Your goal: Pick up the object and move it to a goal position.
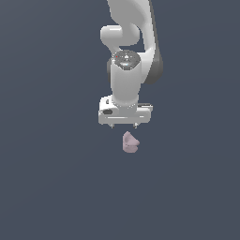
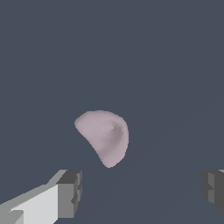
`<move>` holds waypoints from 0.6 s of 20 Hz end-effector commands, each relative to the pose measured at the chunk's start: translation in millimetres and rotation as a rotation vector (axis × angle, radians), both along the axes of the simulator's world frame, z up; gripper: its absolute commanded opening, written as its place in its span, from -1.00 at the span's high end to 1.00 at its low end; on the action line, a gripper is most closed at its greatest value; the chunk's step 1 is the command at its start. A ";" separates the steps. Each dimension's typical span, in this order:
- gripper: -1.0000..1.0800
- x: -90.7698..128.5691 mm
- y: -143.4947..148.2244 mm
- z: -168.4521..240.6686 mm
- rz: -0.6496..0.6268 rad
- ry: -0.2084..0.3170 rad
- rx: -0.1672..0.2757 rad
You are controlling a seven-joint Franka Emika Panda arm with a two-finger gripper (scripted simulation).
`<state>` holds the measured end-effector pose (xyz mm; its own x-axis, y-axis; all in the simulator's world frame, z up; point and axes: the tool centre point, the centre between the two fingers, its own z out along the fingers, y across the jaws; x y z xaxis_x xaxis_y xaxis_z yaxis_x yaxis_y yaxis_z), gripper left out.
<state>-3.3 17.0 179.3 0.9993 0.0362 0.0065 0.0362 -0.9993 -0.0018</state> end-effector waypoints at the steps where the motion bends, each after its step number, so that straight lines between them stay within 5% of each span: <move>1: -0.92 0.0 0.0 0.0 0.000 0.000 0.000; 12: -0.92 -6.9 -15.2 -11.2 -0.065 0.029 0.006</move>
<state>-9.7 2.4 168.4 0.9995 -0.0234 -0.0209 -0.0235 -0.9997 -0.0076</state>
